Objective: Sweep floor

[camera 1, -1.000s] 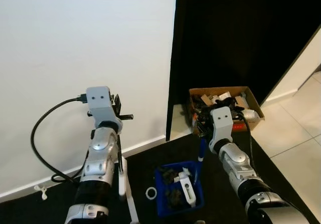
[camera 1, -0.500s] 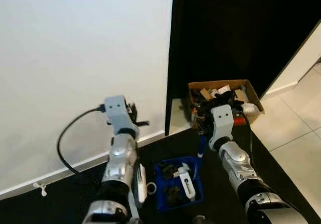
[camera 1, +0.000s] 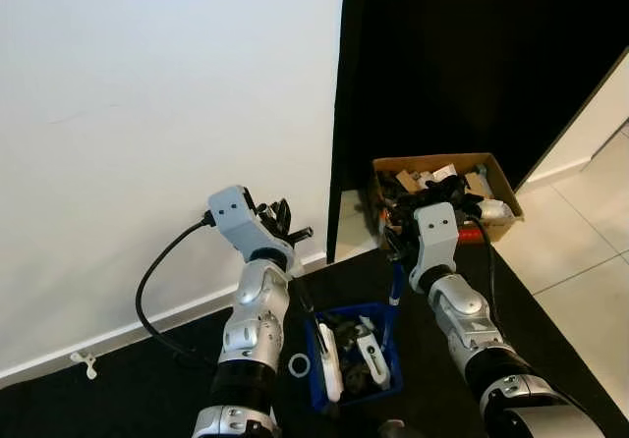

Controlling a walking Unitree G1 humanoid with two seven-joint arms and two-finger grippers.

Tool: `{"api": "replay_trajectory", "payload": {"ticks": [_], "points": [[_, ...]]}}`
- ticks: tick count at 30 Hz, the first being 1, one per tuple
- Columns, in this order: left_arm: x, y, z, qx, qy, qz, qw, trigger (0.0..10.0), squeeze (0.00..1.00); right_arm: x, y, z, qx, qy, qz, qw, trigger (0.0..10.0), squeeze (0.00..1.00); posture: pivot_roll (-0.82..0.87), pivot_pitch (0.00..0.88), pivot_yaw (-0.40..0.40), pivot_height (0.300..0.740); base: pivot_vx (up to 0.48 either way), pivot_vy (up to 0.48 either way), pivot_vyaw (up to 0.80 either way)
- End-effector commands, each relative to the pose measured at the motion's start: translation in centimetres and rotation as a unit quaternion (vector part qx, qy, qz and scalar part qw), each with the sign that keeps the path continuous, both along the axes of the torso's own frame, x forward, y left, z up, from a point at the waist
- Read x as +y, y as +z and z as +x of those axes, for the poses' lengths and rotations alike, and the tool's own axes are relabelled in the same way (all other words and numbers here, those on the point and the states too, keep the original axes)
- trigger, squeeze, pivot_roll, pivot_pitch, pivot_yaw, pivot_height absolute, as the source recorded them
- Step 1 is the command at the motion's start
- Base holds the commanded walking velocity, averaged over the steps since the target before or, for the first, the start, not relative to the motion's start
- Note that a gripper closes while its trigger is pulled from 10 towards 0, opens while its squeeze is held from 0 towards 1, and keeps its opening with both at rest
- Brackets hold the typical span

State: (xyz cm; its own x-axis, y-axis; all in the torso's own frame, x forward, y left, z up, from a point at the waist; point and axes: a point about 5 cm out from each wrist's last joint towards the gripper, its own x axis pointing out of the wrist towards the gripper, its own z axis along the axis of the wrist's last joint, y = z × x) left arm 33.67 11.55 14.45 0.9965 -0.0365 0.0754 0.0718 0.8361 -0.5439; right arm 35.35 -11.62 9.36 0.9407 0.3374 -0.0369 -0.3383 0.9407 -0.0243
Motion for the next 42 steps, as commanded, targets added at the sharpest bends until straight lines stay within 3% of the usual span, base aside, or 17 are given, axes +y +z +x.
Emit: {"api": "replay_trajectory", "payload": {"ticks": [1,5,7,8,10,12,20,25,31,35,40,42], "points": [[-0.2,0.4,-0.4,-0.004,-0.013,-0.058,0.998,10.0,0.14,1.3,-2.3,-1.2,0.058,0.015,0.025,0.998,10.0,0.00,0.07,0.274,0.000,0.740,0.000,0.000,0.00],[0.9,1.6,-0.7,-0.024,-0.011,-0.049,0.998,10.0,0.14,1.2,-2.3,-1.1,0.058,0.014,0.025,0.998,10.0,0.00,0.08,0.270,0.003,0.740,0.000,0.000,0.00],[1.4,2.3,-0.9,-0.036,-0.014,-0.024,0.999,10.0,0.13,1.1,-2.3,-1.1,0.058,0.013,0.025,0.998,10.0,0.00,0.08,0.268,0.004,0.740,0.000,0.000,0.00],[2.9,3.8,-1.5,-0.068,-0.013,0.062,0.996,10.0,0.13,1.0,-2.2,-1.0,0.056,0.011,0.026,0.998,10.0,0.00,0.09,0.260,0.008,0.740,0.000,0.000,0.00],[4.1,4.9,-2.0,-0.094,-0.007,0.161,0.982,10.0,0.13,0.8,-2.2,-1.0,0.055,0.007,0.027,0.998,10.0,0.00,0.10,0.251,0.011,0.740,0.000,0.000,0.00],[4.9,5.7,-2.5,-0.107,-0.001,0.191,0.976,10.0,0.13,0.5,-2.2,-1.1,0.053,0.001,0.034,0.998,10.0,0.00,0.11,0.240,0.013,0.740,0.000,0.000,0.00],[7.1,8.8,-3.5,-0.121,0.020,0.176,0.977,10.0,0.11,-1.1,-2.3,-1.7,0.028,-0.023,0.082,0.996,10.0,0.00,0.13,0.202,0.034,0.740,0.000,0.000,0.00],[10.3,10.3,-2.9,-0.106,0.075,0.186,0.974,10.0,0.11,-2.0,-1.6,-2.3,-0.020,-0.028,0.112,0.993,10.0,0.00,0.13,0.174,0.064,0.740,0.000,0.000,0.00],[12.9,11.3,-2.3,-0.090,0.111,0.207,0.968,10.0,0.11,-2.8,-0.7,-3.1,-0.066,-0.026,0.106,0.992,10.0,0.00,0.12,0.142,0.094,0.740,0.000,0.000,0.00],[13.8,11.4,-1.9,-0.075,0.126,0.220,0.965,10.0,0.11,-3.2,-0.2,-3.5,-0.086,-0.026,0.103,0.991,10.0,0.00,0.11,0.127,0.104,0.740,0.000,0.000,0.00],[15.3,11.4,-1.4,-0.051,0.189,0.254,0.947,10.0,0.10,-3.8,0.9,-3.9,-0.111,-0.026,0.098,0.989,10.0,0.00,0.09,0.114,0.110,0.740,0.000,0.000,0.00],[16.3,11.7,-1.4,-0.047,0.231,0.268,0.934,10.0,0.11,-4.0,1.0,-3.9,-0.112,-0.026,0.093,0.989,10.0,0.00,0.07,0.108,0.110,0.740,0.000,0.000,0.00]]}}
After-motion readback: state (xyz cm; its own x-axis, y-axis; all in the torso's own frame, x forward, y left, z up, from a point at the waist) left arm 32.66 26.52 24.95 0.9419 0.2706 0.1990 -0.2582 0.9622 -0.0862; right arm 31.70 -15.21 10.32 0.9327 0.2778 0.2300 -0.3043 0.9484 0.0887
